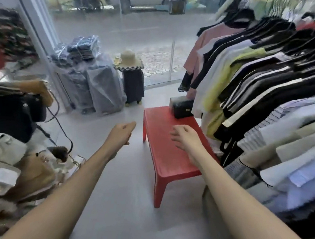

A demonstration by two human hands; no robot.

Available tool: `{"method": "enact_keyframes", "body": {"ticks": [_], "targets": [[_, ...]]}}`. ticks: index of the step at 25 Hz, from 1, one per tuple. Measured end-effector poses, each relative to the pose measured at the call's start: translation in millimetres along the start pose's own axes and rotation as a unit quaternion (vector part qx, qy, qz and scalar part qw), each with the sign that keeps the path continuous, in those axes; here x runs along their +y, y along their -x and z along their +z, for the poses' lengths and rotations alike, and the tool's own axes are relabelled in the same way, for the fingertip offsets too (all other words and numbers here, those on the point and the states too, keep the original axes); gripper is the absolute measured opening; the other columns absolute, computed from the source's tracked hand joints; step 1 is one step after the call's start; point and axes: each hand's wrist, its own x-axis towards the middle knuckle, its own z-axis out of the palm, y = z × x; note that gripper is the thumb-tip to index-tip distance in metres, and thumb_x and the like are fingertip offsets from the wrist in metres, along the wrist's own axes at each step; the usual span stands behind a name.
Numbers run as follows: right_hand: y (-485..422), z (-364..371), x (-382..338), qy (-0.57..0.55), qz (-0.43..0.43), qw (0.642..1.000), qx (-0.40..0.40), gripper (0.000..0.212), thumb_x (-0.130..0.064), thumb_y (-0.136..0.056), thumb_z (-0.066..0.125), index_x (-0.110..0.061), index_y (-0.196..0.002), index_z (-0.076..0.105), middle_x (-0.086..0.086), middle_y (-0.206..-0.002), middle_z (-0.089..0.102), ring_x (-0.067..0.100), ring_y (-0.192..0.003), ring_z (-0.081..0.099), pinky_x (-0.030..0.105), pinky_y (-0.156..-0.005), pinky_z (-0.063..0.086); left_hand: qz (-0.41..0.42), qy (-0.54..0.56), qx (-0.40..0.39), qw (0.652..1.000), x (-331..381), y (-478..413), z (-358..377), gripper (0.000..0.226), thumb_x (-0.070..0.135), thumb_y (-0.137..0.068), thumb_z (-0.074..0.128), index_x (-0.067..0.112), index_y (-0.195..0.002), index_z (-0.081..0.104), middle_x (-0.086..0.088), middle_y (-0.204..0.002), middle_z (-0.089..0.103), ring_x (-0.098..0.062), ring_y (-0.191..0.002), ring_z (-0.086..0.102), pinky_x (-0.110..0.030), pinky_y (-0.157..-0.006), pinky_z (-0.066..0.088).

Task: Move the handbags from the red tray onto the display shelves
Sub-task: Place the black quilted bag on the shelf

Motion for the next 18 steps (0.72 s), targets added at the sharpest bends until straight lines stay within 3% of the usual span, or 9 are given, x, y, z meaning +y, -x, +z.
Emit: {"method": "enact_keyframes", "body": {"ticks": [3, 9, 14, 18], "targets": [[-35, -2, 5, -0.024, 0.025, 0.998, 0.047, 0.013, -0.031, -0.102, 0.054, -0.023, -0.106, 0.064, -0.001, -0.101, 0.075, 0.014, -0.087, 0.07, 0.033, -0.079, 0.051, -0.007, -0.009, -0.051, 0.999, 3, -52, 16, 0.031, 0.034, -0.101, 0.051, 0.016, -0.078, 0.041, -0.001, -0.069, 0.036, -0.016, -0.061, 0.034, -0.029, -0.062, 0.04], [-124, 0, 2, -0.068, 0.052, 0.994, 0.07, 0.013, -0.027, -0.101, 0.056, -0.018, -0.107, 0.065, -0.001, -0.097, 0.075, 0.015, -0.084, 0.067, 0.031, -0.073, 0.048, -0.011, -0.057, -0.157, 0.986, 4, -139, 62, 0.034, 0.034, -0.104, 0.05, 0.014, -0.077, 0.044, 0.001, -0.066, 0.037, -0.012, -0.053, 0.033, -0.024, -0.057, 0.038], [-213, 3, -16, -0.071, 0.071, 0.993, 0.059, 0.012, -0.024, -0.102, 0.053, -0.019, -0.096, 0.063, 0.002, -0.096, 0.072, 0.013, -0.076, 0.064, 0.025, -0.062, 0.044, -0.042, -0.074, -0.144, 0.986, 21, -226, 89, 0.034, 0.033, -0.104, 0.05, 0.015, -0.074, 0.054, 0.001, -0.066, 0.041, -0.012, -0.053, 0.036, -0.028, -0.059, 0.04], [-275, 4, -16, -0.07, 0.1, 0.991, 0.049, 0.016, -0.024, -0.103, 0.052, -0.014, -0.105, 0.065, 0.0, -0.095, 0.071, 0.014, -0.078, 0.064, 0.024, -0.06, 0.044, -0.075, -0.056, -0.131, 0.987, 21, -288, 113, 0.031, 0.031, -0.103, 0.051, 0.013, -0.078, 0.058, 0.0, -0.067, 0.043, -0.014, -0.056, 0.037, -0.029, -0.062, 0.04]]}}
